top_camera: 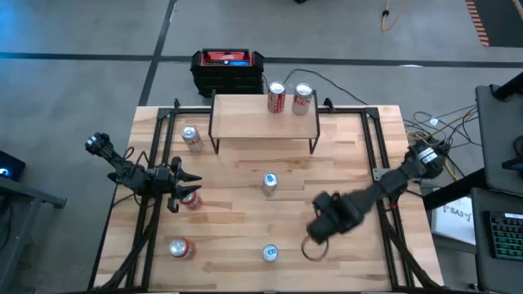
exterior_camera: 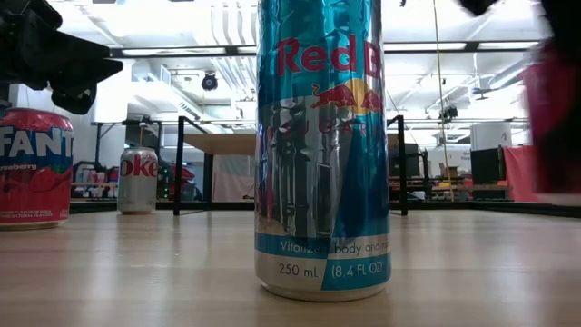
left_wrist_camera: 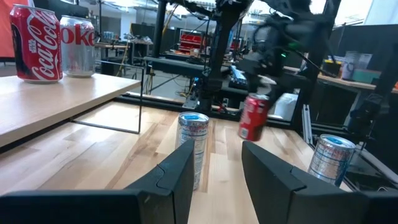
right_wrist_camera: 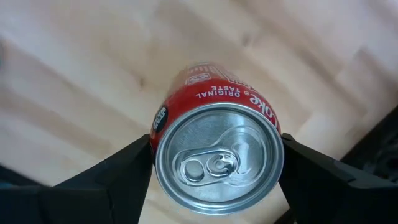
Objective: Place canned beverage on shelf
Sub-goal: Move the red and white soda can
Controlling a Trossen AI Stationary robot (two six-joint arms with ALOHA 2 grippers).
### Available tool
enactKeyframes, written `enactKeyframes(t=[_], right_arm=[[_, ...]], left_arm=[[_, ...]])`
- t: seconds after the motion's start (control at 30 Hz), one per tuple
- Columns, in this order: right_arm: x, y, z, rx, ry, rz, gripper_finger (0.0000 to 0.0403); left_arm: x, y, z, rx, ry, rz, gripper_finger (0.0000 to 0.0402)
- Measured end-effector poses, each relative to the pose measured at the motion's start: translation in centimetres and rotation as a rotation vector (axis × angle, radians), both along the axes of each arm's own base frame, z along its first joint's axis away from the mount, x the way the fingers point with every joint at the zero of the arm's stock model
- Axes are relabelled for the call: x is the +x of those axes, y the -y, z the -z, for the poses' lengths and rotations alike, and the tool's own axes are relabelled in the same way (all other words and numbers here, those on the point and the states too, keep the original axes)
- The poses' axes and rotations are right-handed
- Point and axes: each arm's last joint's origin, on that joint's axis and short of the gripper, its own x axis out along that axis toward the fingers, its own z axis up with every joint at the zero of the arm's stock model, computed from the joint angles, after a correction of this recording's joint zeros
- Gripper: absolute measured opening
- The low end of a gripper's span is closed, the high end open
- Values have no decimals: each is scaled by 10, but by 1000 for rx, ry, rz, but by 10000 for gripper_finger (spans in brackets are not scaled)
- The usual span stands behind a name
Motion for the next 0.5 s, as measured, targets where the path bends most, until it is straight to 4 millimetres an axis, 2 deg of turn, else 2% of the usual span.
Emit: enactKeyframes(t=[0.2, 0.33, 0.5], right_arm=[[19, 63, -11, 0, 46, 0, 291], [30, 101, -9, 10, 38, -7, 291], [41, 139, 0, 68, 25, -11, 292]], left_arm=[[0, 0, 0, 0, 0, 0, 118], [0, 0, 0, 0, 0, 0, 118], [0, 0, 0, 0, 0, 0, 118]])
